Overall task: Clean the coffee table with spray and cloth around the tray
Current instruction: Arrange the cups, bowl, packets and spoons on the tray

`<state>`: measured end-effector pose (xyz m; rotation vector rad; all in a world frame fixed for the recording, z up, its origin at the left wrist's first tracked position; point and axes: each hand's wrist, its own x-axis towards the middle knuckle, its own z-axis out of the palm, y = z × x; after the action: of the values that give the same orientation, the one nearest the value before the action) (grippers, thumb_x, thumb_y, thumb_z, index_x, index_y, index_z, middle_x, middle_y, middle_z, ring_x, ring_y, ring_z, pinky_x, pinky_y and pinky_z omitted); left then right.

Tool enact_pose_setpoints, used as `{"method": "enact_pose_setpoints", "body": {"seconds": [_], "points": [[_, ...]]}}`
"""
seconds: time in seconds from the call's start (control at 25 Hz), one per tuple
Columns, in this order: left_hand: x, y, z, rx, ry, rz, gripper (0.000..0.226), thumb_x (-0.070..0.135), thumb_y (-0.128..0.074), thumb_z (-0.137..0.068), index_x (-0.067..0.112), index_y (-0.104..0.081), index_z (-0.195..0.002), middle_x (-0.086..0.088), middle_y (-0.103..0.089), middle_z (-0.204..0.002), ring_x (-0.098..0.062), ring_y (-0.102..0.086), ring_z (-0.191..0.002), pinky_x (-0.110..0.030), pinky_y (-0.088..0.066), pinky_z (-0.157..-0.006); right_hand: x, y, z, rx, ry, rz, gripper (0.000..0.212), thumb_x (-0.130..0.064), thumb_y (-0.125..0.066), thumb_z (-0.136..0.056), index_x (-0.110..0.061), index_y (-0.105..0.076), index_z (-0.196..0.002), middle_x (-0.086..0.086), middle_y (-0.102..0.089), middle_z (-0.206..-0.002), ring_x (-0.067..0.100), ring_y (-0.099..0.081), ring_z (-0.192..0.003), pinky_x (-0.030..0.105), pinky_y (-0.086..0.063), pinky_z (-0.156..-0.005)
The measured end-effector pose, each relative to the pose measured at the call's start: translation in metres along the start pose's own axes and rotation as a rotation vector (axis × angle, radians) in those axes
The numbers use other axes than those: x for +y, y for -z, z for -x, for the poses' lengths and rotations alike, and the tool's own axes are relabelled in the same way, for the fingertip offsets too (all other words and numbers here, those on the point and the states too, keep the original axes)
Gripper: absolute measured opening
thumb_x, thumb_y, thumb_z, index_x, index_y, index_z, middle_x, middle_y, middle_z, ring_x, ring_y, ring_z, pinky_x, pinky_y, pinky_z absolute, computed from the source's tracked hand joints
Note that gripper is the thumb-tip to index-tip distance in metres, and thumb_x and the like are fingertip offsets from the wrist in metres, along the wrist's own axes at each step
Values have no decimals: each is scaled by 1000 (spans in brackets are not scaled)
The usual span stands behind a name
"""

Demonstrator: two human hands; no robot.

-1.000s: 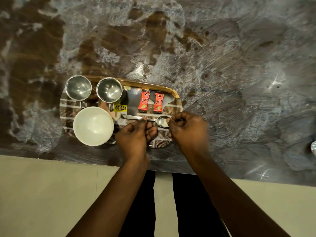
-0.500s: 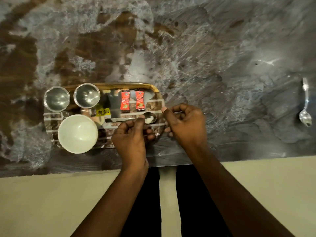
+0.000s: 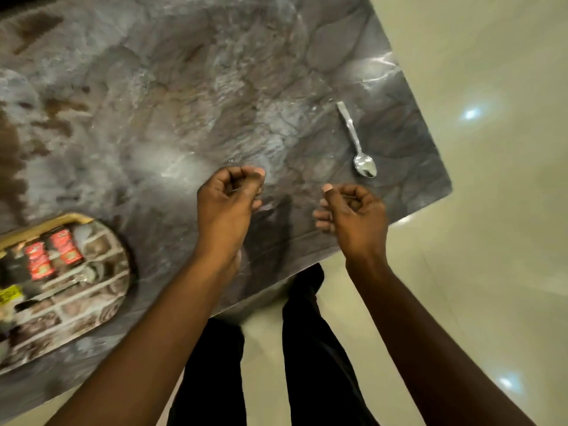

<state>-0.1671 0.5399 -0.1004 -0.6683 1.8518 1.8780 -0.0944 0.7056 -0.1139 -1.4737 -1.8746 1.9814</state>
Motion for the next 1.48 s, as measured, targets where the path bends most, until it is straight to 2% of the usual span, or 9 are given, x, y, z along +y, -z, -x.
{"method": "enact_pose_setpoints", "body": {"seconds": [0.12, 0.28, 0.44, 0.56, 0.72, 1.08, 1.2, 1.36, 1.48], "points": [[2, -54, -8, -32, 25, -31, 11, 16, -75, -102, 23, -77, -93, -1, -77, -100, -18, -73, -95, -29, -61, -77, -6, 40, -37, 94, -81, -127, 30, -21, -82, -95, -6, -66, -114, 23, -77, -101, 28, -80, -73, 36, -64, -66], [1, -118, -17, -58, 41, -59, 10, 14, -73, -102, 21, -76, -96, -1, -77, -101, -17, -72, -96, -26, -62, -76, -13, 61, -80, 103, -182, -206, 39, -18, -85, -92, -1, -61, -118, 26, -77, -98, 36, -81, -78, 36, -67, -64], [-3, -140, -25, -54, 63, -53, 6, 12, -74, -102, 16, -77, -105, 1, -79, -99, -14, -73, -93, -21, -62, -76, -14, 58, -102, 68, -163, -118, 26, -7, -79, -95, 8, -66, -112, 27, -78, -91, 29, -80, -72, 30, -65, -61], [-5, -131, -29, -24, 62, -11, 20, 16, -75, -102, 12, -76, -121, -3, -82, -107, -15, -78, -97, -24, -65, -84, -23, 51, -98, 8, -137, -102, 10, -3, -76, -96, 4, -70, -101, 21, -78, -84, 23, -77, -69, 27, -64, -63], [-3, -93, -22, 30, 91, 143, 16, 18, -71, -105, 9, -76, -117, -16, -82, -119, -32, -81, -112, -38, -66, -99, -38, 26, -71, -146, -55, -44, 6, -5, -78, -95, -3, -72, -97, 11, -79, -77, 20, -77, -68, 26, -64, -63], [-13, 100, 44, 431, -19, 350, 16, 8, -72, -103, 8, -79, -89, -7, -79, -77, -17, -76, -71, -26, -67, -71, -2, -104, 59, -532, 20, 250, 6, -1, -79, -93, 0, -77, -99, 14, -79, -79, 13, -75, -62, 20, -60, -59], [-35, 167, 69, 564, 43, 439, 11, 8, -74, -102, 2, -79, -94, -9, -80, -77, -18, -77, -69, -25, -68, -71, 26, -141, 105, -634, 1, 338, 10, -3, -80, -93, 0, -79, -102, 12, -79, -78, 10, -72, -60, 19, -59, -59], [-65, 226, 90, 646, 190, 547, 10, 6, -71, -103, 4, -76, -95, -4, -81, -71, -15, -77, -63, -22, -66, -64, 61, -177, 146, -685, -31, 438, 9, -4, -82, -91, -10, -75, -88, 9, -77, -70, 10, -70, -54, 21, -58, -56], [-78, 251, 88, 679, 268, 573, 10, 11, -72, -103, 8, -75, -94, -1, -78, -66, -13, -75, -56, -21, -63, -54, 78, -196, 158, -687, 68, 538, 8, -7, -84, -90, -10, -76, -89, 7, -79, -72, 16, -76, -62, 25, -62, -60]]}}
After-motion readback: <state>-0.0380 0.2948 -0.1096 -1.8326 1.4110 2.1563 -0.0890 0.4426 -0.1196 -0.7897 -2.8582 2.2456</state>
